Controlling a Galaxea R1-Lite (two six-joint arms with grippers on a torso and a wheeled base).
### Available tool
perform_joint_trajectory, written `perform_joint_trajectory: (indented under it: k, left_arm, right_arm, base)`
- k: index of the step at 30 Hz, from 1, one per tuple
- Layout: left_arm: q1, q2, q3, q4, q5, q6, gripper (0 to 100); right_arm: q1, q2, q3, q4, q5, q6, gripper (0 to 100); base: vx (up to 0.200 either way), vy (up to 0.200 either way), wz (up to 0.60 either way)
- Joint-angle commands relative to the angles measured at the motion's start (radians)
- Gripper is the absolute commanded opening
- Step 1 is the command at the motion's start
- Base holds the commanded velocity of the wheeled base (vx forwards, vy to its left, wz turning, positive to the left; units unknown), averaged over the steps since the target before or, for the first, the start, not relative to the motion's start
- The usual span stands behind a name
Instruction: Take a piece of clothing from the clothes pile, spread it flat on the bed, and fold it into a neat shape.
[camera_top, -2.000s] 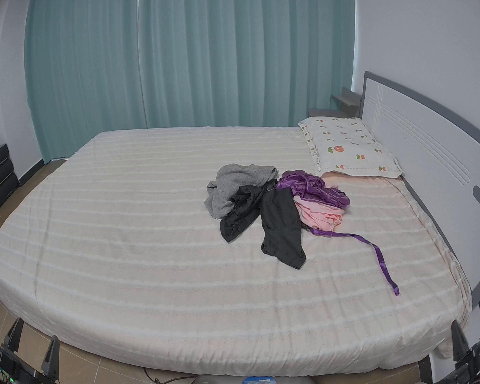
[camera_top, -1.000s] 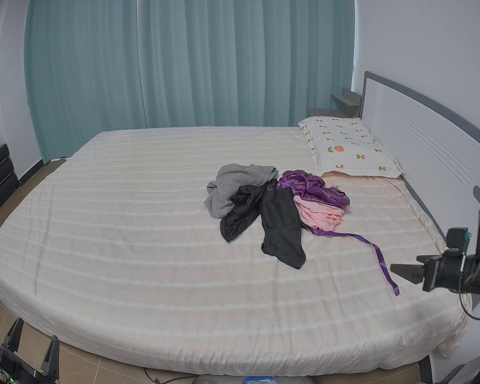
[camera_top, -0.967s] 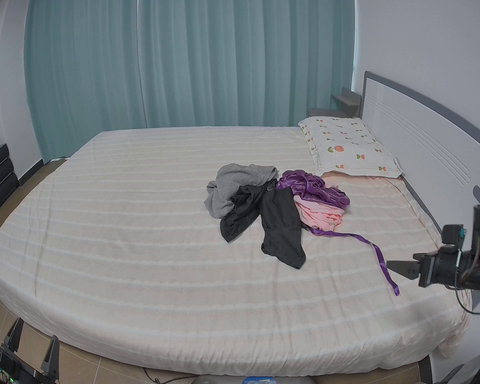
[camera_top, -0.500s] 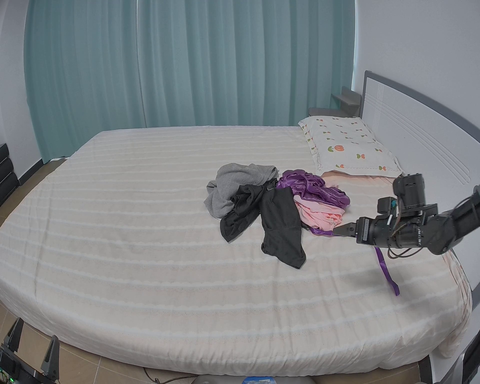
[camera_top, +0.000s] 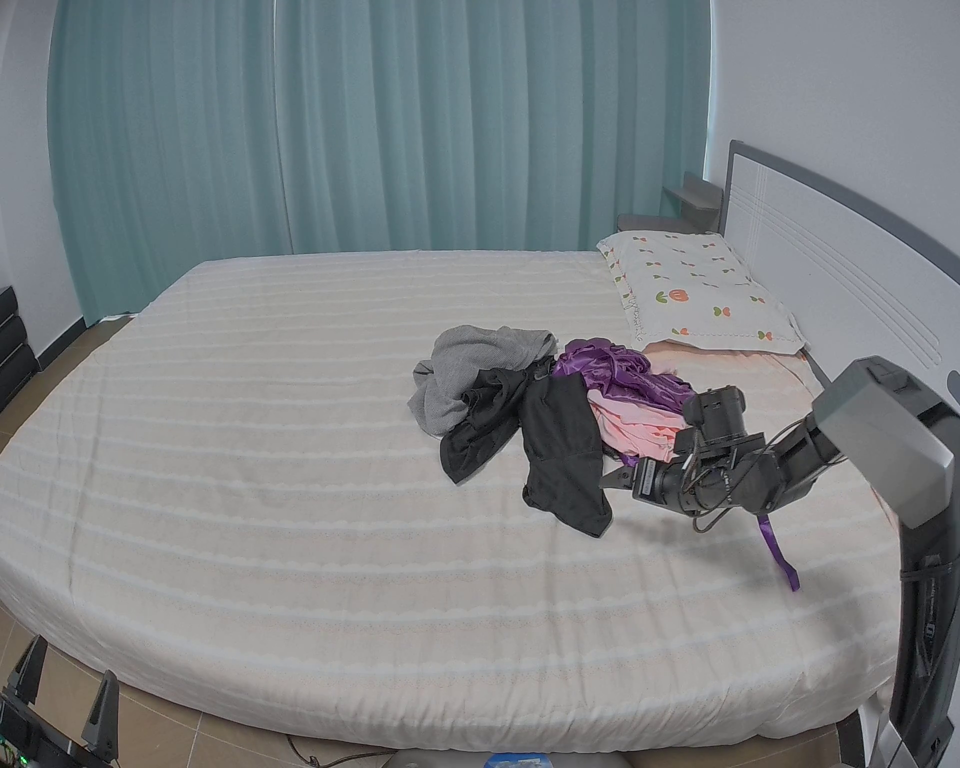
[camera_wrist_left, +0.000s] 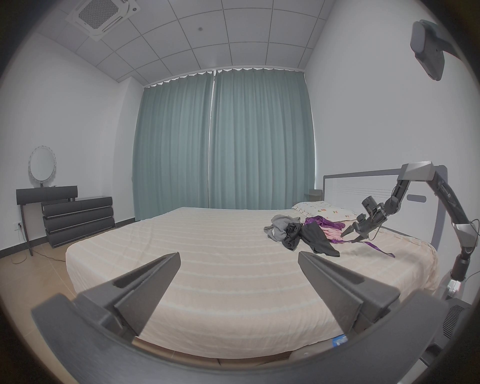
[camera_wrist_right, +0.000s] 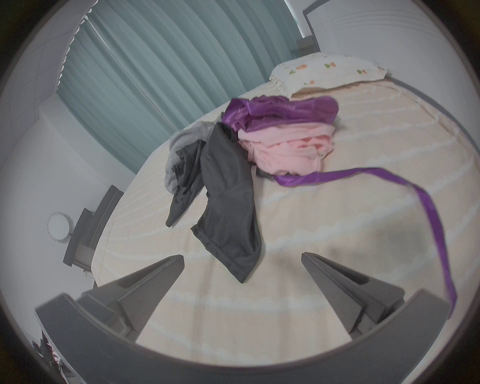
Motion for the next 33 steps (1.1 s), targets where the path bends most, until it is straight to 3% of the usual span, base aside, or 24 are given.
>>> perform_joint_trajectory:
  k: [1,7,10,25,26,33]
  left_arm:
    - [0.001,-0.016,0.018,0.000,0.001,0.000,100]
    - [0.000,-0.016,0.018,0.000,0.001,0.000,100]
    - [0.000,-0.016,0.018,0.000,0.001,0.000,100]
    - [0.001,-0.016,0.018,0.000,0.001,0.000,100]
    - [0.001,-0.016,0.018,0.000,0.001,0.000,100]
    - [0.001,-0.016,0.018,0.000,0.001,0.000,100]
  right_arm:
    - [0.044,0.136,-0.094,0.003,-0.001,0.021,100]
    - [0.058,0.169,-0.134,0.009,0.000,0.038,100]
    - [0.062,0.206,-0.201,0.017,-0.001,0.086,100]
    - [0.091,0.303,-0.332,0.037,-0.049,0.093,100]
    - [0.091,0.304,-0.332,0.037,-0.049,0.093,0]
    - [0.091,0.301,-0.332,0.037,-0.047,0.096,0]
  base:
    - [0.000,0.000,0.00]
    - [0.000,0.000,0.00]
    - [0.000,0.000,0.00]
    - [0.000,0.000,0.00]
    - [0.000,0.000,0.00]
    - [0.000,0.000,0.00]
